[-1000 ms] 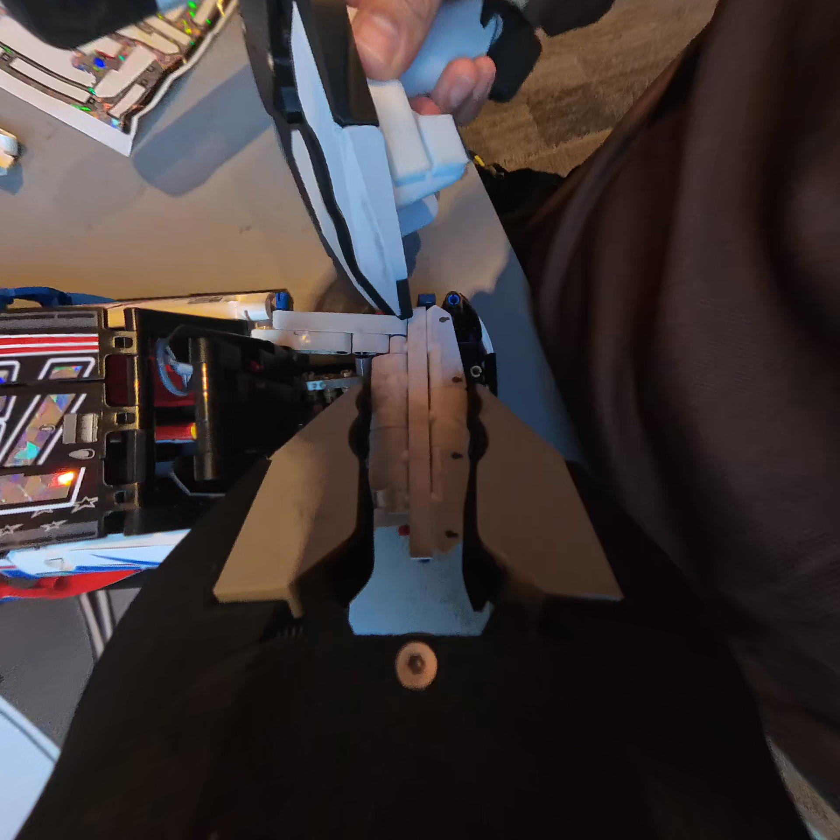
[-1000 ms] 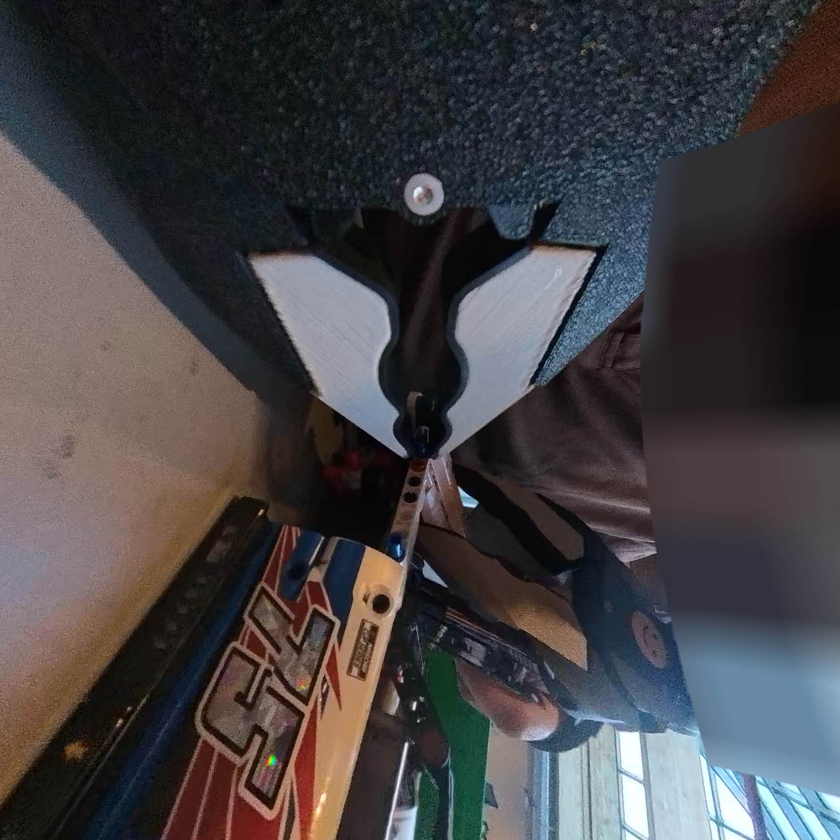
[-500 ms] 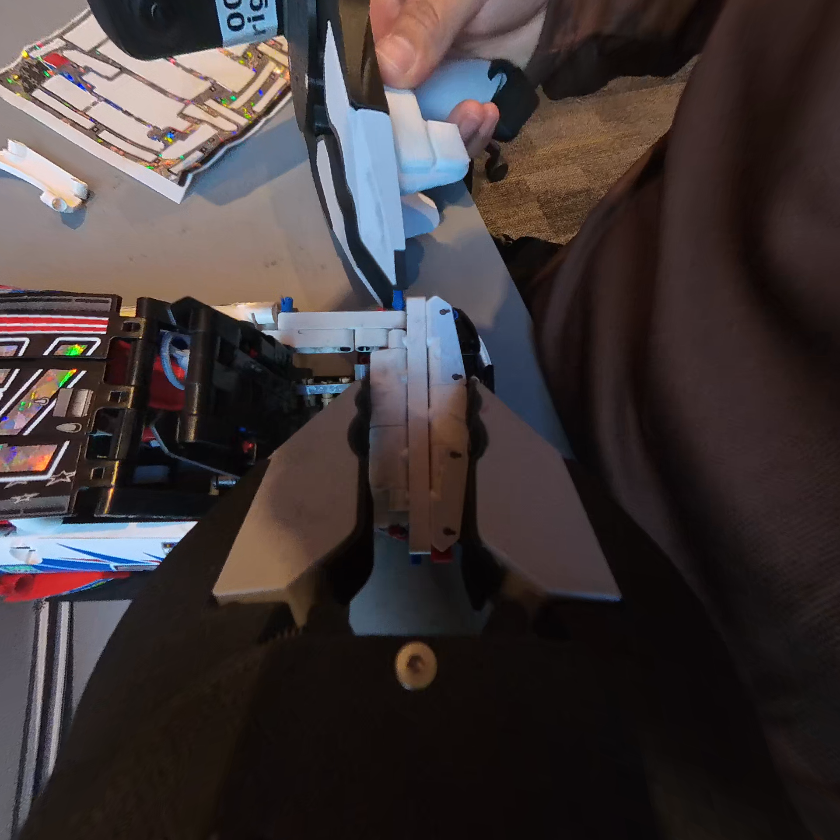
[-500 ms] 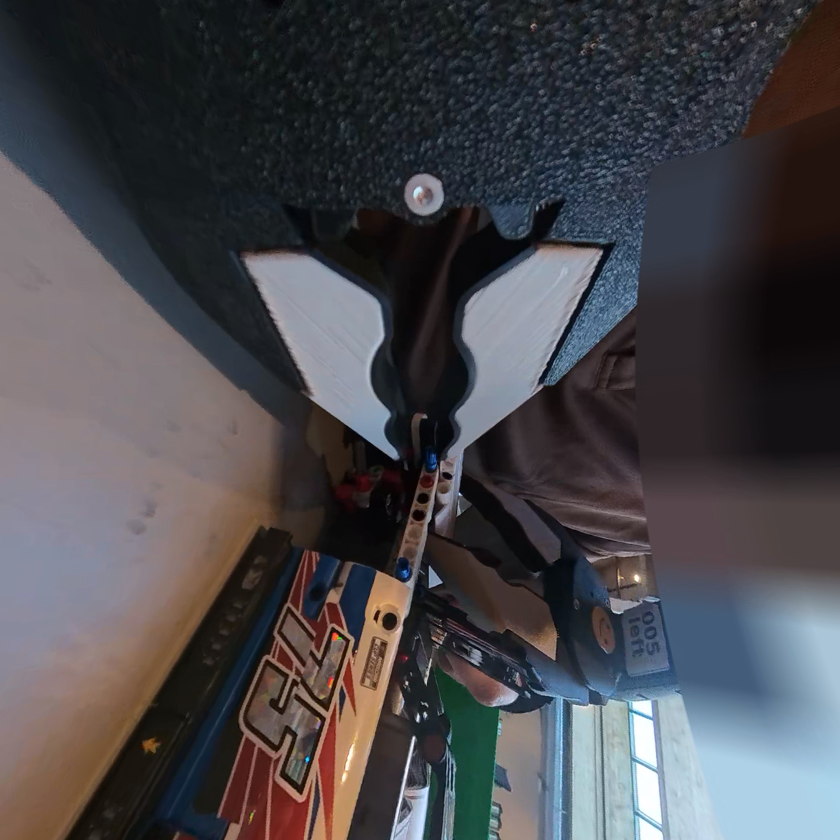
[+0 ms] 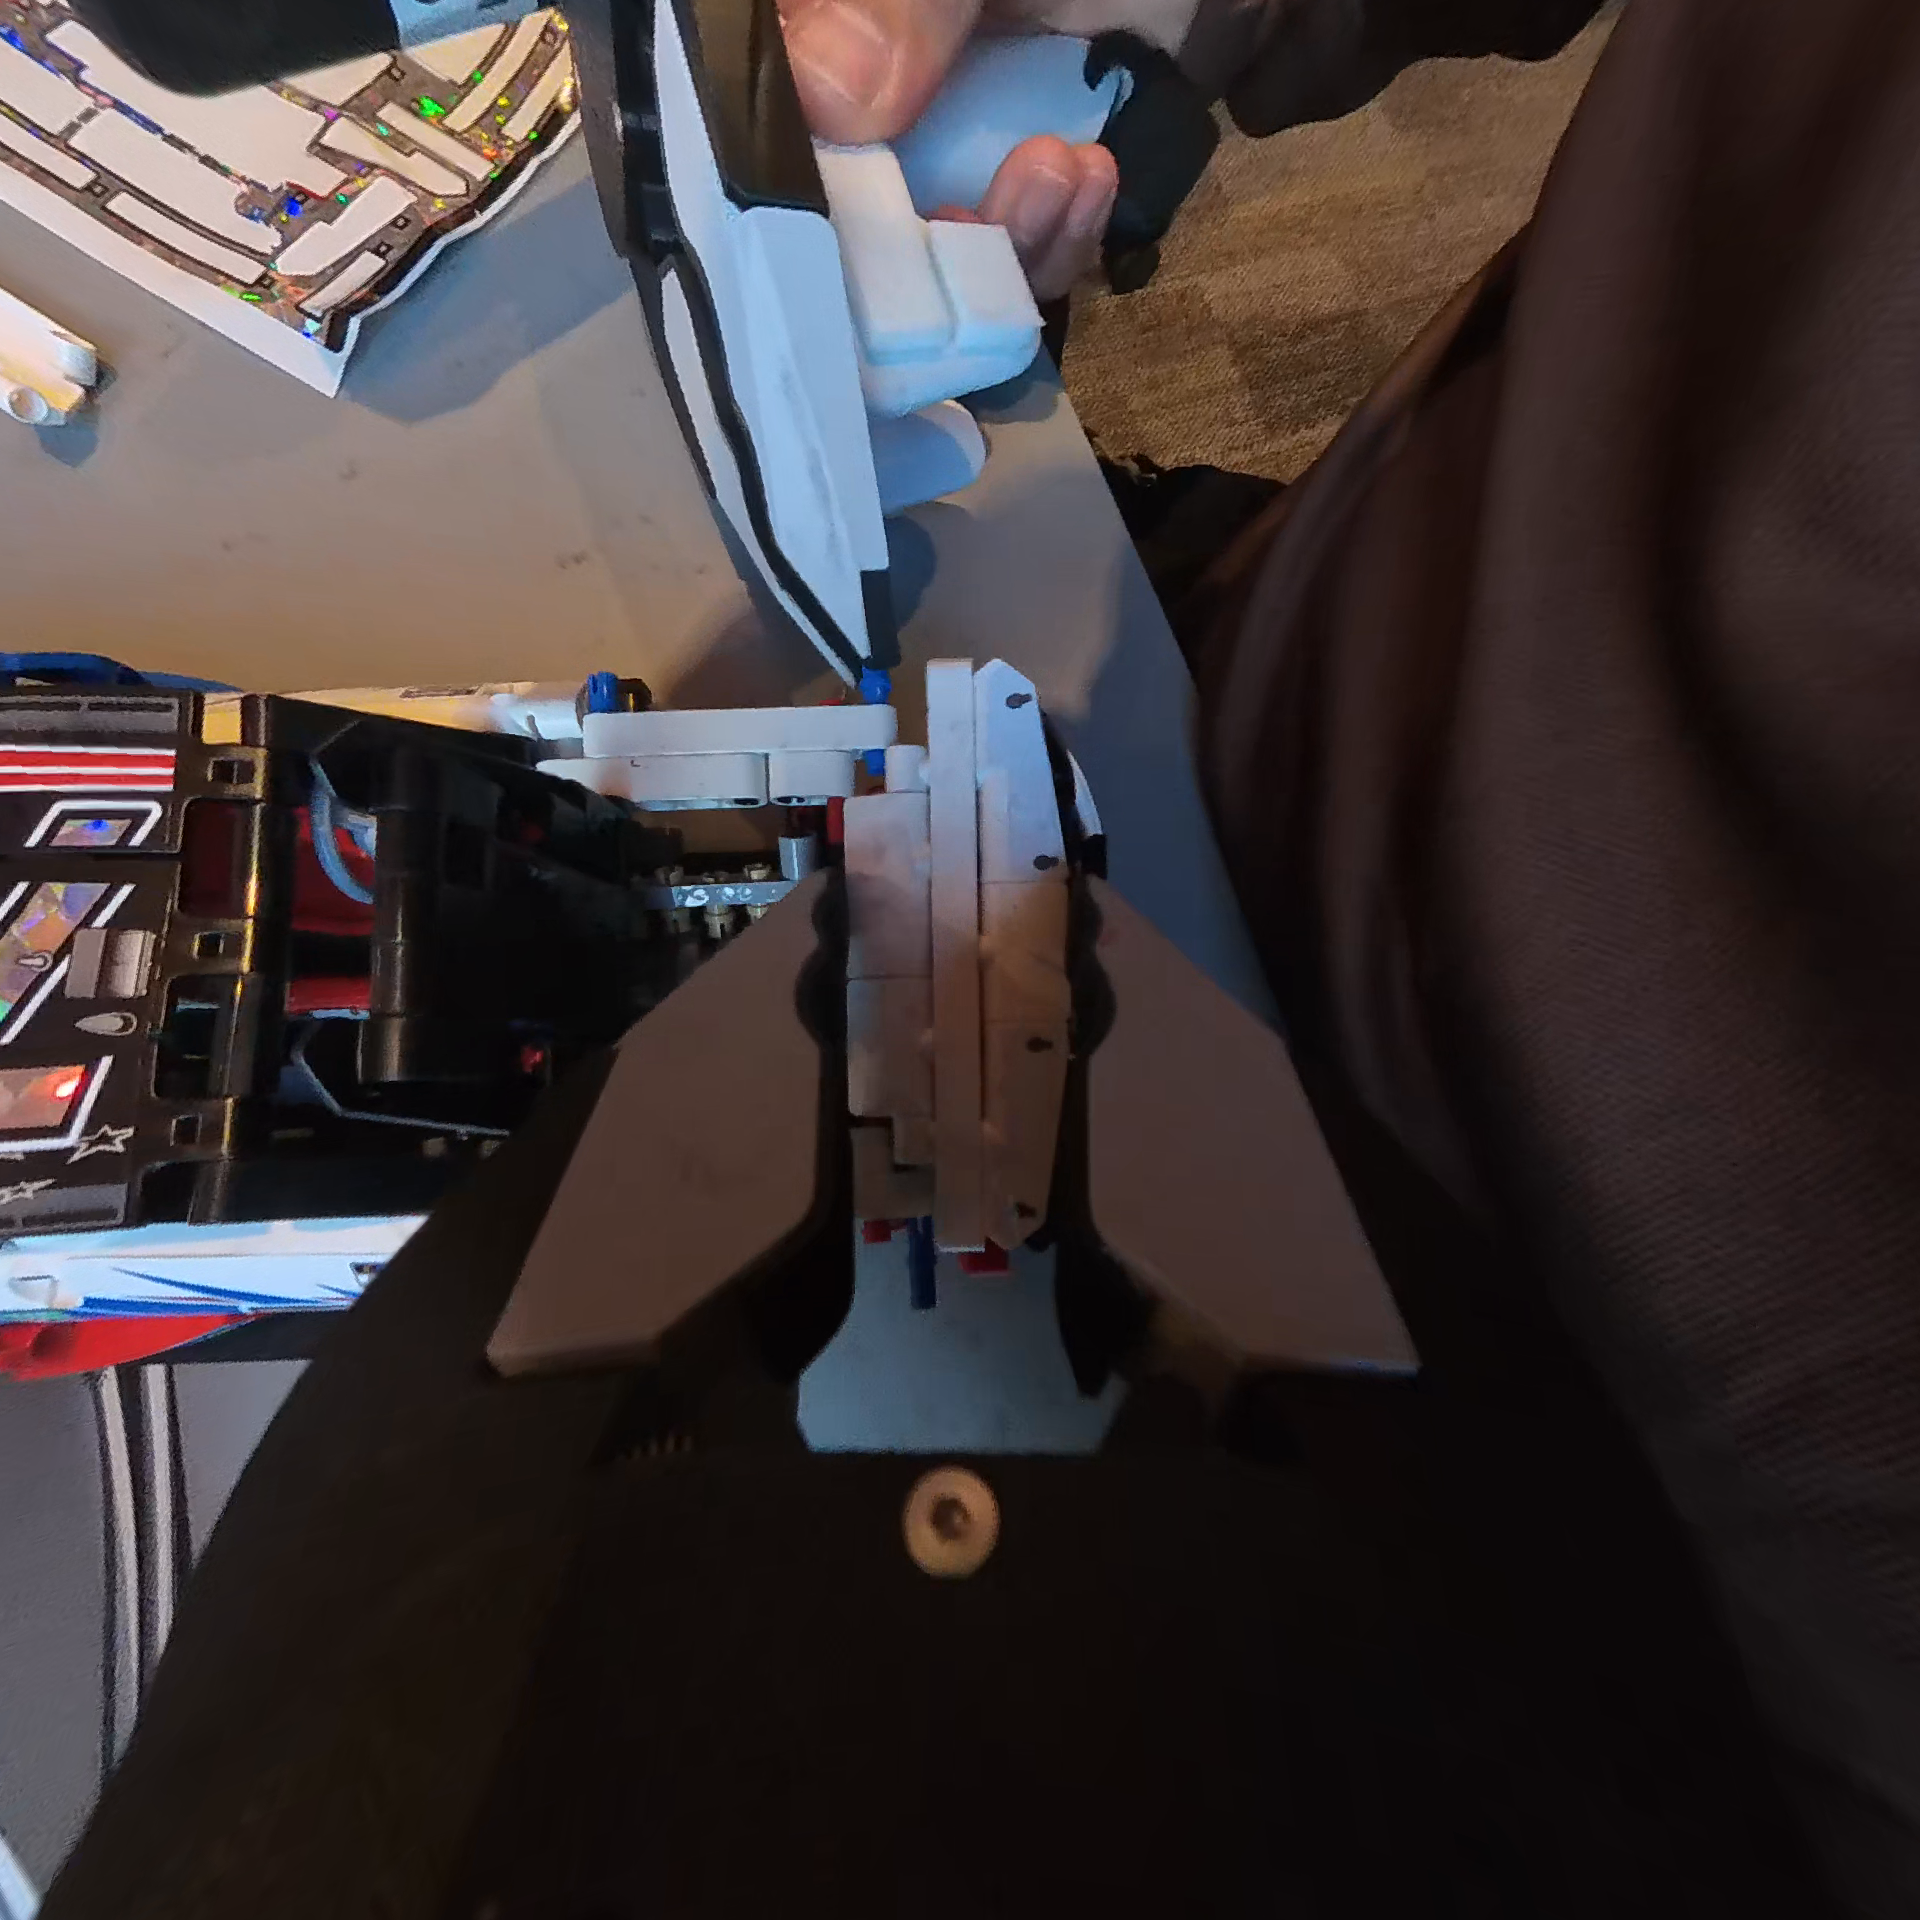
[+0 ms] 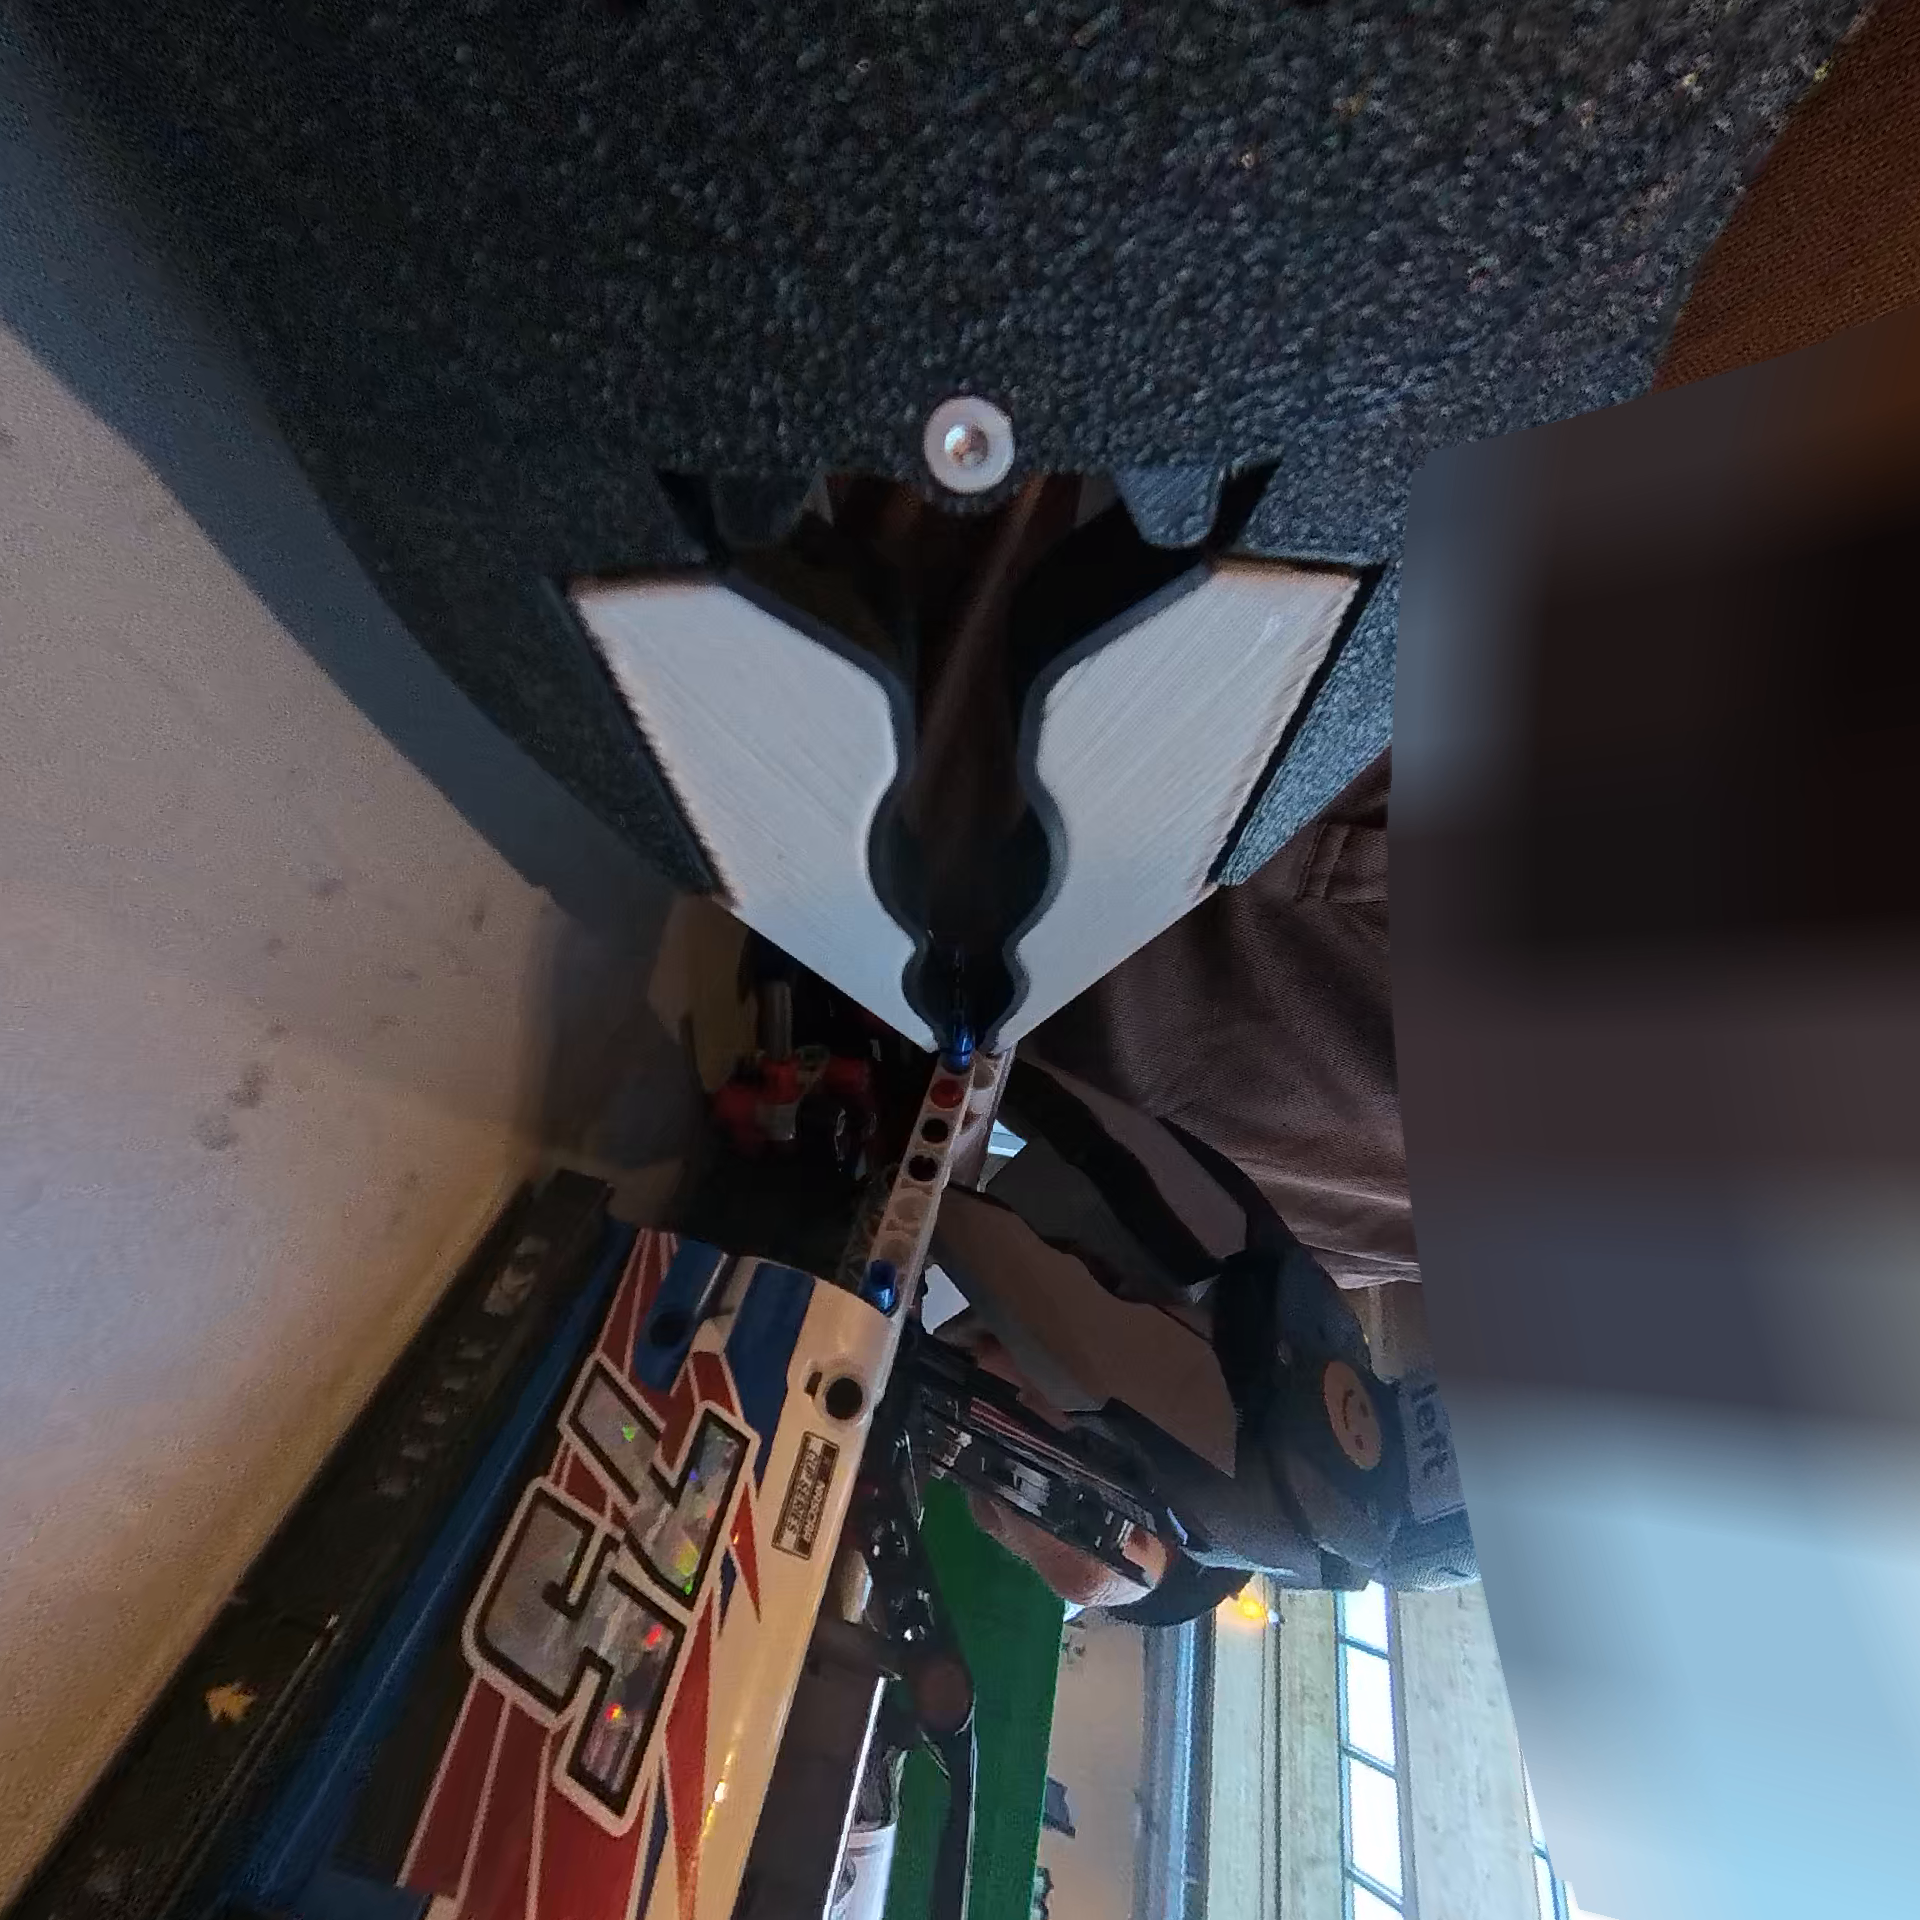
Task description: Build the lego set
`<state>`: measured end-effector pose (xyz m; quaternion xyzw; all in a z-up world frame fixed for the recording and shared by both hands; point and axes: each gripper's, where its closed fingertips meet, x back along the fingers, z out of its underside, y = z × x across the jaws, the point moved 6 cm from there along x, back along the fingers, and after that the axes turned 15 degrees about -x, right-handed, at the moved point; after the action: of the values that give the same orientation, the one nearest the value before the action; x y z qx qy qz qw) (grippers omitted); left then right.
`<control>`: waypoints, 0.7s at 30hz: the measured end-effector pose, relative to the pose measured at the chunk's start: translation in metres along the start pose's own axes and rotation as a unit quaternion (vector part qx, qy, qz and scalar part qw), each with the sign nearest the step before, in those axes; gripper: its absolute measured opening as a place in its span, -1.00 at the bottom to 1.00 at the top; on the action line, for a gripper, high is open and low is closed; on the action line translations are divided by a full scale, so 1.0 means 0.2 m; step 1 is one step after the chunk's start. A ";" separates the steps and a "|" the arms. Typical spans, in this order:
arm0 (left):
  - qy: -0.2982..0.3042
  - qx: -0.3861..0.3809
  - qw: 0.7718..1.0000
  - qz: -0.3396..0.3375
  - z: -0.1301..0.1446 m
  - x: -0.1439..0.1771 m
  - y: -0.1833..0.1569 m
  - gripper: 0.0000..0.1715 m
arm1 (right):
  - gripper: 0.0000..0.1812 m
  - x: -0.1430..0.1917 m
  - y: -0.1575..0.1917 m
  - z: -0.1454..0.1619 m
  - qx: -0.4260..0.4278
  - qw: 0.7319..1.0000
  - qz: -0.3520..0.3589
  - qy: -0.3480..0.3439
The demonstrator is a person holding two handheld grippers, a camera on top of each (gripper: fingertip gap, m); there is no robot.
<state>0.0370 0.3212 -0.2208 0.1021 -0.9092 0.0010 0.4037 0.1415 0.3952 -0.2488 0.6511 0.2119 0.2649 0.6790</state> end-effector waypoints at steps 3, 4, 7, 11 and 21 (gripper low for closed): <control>0.010 -0.005 1.000 -0.007 0.00 0.01 0.00 -0.53 | -0.95 -0.01 0.00 0.00 0.000 1.000 -0.003 0.002; 0.013 -0.006 1.000 -0.006 0.00 0.01 0.00 -0.53 | -0.96 -0.01 0.00 0.00 -0.001 1.000 -0.004 0.003; 0.024 -0.001 1.000 0.004 0.00 0.02 0.00 -0.54 | -0.96 -0.01 0.01 0.00 -0.002 1.000 -0.004 0.005; 0.050 -0.010 0.999 0.001 0.00 0.04 0.00 -0.54 | -0.95 -0.01 0.01 0.00 -0.003 1.000 -0.008 0.006; 0.064 -0.019 0.998 0.021 -0.01 0.03 0.04 -0.54 | -0.95 -0.02 0.00 -0.01 0.001 1.000 -0.011 0.010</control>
<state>0.0343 0.3273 -0.2148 0.0749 -0.8833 -0.0012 0.4628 0.1378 0.3939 -0.2483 0.6468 0.2257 0.2640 0.6790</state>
